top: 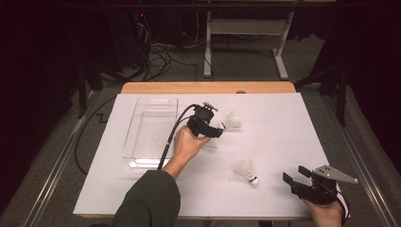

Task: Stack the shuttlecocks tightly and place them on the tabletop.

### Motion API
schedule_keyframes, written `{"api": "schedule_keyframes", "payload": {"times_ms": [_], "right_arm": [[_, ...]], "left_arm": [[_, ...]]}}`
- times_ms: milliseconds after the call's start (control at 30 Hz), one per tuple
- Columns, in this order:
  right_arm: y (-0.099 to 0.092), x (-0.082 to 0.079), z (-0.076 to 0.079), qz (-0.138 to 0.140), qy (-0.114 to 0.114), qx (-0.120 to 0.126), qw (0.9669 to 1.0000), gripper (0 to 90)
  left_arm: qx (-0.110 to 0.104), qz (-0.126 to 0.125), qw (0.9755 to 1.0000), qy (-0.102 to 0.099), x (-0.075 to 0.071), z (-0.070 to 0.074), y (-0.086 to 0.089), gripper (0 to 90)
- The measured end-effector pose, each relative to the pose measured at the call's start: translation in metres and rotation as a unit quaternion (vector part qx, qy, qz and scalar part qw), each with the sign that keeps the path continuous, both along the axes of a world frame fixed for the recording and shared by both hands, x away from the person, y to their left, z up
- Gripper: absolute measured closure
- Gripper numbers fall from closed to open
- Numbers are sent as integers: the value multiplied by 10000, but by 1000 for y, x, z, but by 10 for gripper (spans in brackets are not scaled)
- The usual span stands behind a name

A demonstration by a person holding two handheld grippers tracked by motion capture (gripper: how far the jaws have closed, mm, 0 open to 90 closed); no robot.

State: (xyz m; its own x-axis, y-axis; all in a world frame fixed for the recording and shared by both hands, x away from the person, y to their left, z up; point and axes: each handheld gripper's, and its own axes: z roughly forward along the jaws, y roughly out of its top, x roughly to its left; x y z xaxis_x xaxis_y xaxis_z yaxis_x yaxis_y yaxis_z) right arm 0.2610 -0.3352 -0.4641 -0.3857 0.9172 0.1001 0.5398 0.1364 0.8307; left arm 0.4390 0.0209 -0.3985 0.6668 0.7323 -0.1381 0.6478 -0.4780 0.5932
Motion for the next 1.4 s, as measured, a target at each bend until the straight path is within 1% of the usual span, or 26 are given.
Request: {"api": "schedule_keyframes", "payload": {"times_ms": [133,233,500,633,1100,1400], "right_arm": [[0,0,0,-7,0,-2,10000,308],[0,0,0,-6,1,-7,10000,307],[0,0,0,-11,2,-7,10000,308],[0,0,0,-16,1,-5,10000,308],[1,0,0,-12,6,-18,10000,307],[1,0,0,-8,19,-20,10000,307]], "left_arm": [[-54,-10,10000,-34,-5,3,5,371],[6,-27,10000,-95,-9,4,9,369],[-14,-113,9998,-149,-18,6,13,369],[-51,-95,9998,-162,-24,5,17,374],[-40,-90,9998,-199,-36,0,29,383],[-46,-110,9996,-243,-46,-2,37,388]]}}
